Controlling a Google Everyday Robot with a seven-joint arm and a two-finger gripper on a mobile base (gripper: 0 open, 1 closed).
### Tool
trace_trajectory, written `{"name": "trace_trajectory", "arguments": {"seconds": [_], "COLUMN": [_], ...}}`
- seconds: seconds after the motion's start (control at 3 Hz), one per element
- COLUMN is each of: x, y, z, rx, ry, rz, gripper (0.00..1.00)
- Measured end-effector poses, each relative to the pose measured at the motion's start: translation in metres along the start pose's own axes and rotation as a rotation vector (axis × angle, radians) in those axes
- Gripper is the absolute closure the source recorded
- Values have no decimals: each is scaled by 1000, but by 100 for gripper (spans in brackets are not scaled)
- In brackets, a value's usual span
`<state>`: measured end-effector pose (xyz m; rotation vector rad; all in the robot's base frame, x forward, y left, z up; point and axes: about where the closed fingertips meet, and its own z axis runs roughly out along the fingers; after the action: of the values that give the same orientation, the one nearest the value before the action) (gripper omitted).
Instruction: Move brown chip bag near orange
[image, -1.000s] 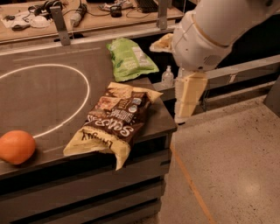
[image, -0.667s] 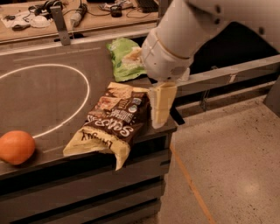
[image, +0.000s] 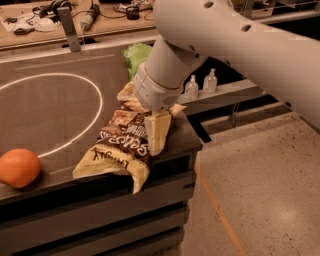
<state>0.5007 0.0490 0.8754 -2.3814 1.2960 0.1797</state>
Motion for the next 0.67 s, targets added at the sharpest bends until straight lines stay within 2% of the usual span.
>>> {"name": "trace_trajectory", "arguments": {"seconds": [0.33, 0.67], "x": [-3, -3], "y": [-1, -1], "z": [28, 33], "rx": [-35, -44], "ry": [-31, -48], "rz": [-18, -16], "gripper": [39, 62]}}
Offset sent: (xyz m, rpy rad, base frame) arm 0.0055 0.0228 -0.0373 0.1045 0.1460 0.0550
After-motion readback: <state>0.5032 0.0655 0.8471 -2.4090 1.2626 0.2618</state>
